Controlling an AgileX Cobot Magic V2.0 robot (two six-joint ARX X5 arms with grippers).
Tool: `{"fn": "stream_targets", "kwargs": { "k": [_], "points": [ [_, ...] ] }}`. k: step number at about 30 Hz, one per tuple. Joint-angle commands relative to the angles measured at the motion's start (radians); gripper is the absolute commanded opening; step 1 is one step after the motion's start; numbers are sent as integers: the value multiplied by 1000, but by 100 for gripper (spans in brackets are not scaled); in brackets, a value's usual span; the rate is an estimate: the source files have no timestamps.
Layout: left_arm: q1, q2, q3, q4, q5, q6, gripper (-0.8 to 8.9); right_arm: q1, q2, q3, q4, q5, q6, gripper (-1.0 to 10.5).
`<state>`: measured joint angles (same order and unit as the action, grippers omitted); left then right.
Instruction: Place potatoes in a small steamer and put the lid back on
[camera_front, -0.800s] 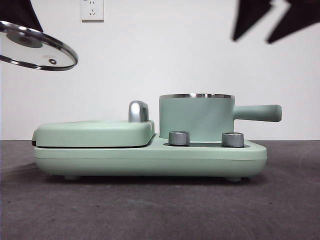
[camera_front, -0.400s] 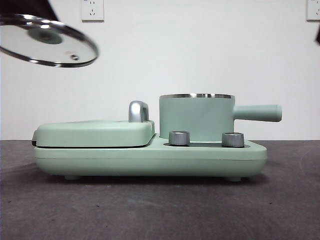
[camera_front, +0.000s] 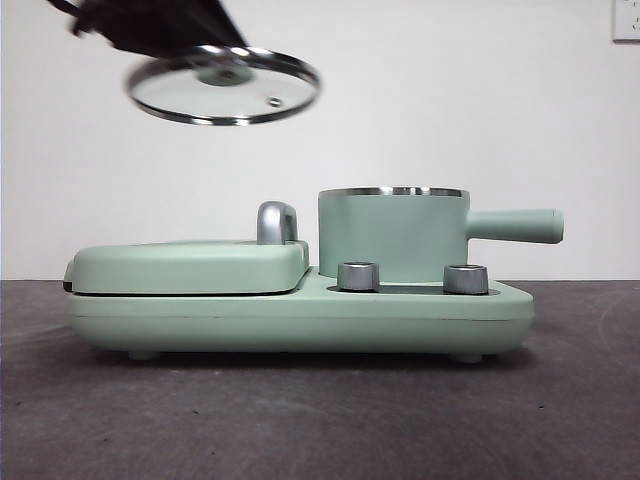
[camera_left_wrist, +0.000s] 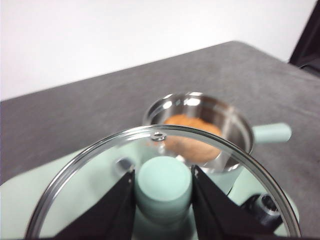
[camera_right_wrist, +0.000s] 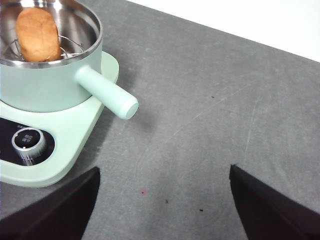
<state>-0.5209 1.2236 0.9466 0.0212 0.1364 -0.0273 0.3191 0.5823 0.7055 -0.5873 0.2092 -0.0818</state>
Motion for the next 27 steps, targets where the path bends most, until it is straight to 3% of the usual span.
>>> {"fn": "stream_targets", "kwargs": {
  "k": [1, 6, 17, 22, 27],
  "points": [
    [-33, 78, 37, 114, -5, -8, 10, 2, 5, 0, 7, -4, -7, 398],
    [-69, 237, 137, 193, -10, -7, 10, 2, 5, 0, 0, -11, -7, 398],
    [-122, 572, 465, 196, -9, 27, 10, 2, 5, 0, -2, -29, -6, 398],
    [-142, 661, 536, 200, -9, 86, 10, 2, 5, 0, -2, -29, -6, 398],
    [-142, 690, 536, 220, -8, 94, 10, 2, 5, 0, -6, -37, -6, 398]
  ]
}}
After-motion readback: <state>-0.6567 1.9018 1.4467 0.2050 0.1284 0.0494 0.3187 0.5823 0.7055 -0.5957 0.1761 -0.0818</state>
